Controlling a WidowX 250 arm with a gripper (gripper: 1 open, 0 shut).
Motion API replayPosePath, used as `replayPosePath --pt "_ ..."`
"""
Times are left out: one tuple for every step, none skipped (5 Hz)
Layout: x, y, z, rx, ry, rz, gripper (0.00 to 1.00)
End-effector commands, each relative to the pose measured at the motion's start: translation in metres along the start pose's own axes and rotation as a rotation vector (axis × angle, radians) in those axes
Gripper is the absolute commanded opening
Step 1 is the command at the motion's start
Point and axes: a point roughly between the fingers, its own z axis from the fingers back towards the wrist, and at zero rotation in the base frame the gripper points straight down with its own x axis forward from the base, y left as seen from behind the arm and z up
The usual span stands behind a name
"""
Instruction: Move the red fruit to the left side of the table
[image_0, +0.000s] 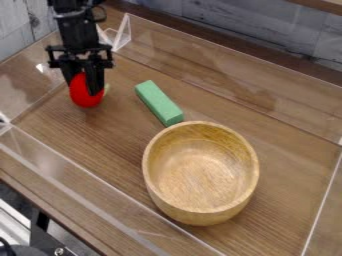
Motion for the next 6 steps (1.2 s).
replayPosePath --pt "0.006 0.001 0.013 0.032 -0.042 -0.033 1.00" --pt "0.007 0.002 0.011 0.037 -0.029 -0.044 1.00" --pt "0.006 0.000 0.017 0.026 -0.027 -0.044 1.00" --pt "0.005 -0.002 0.023 0.012 -0.027 -0.046 1.00" --pt "0.004 -0.003 0.028 0.005 -0.028 -0.048 1.00" --pt "0.004 -0.003 0.033 0.002 -0.028 -0.048 1.00"
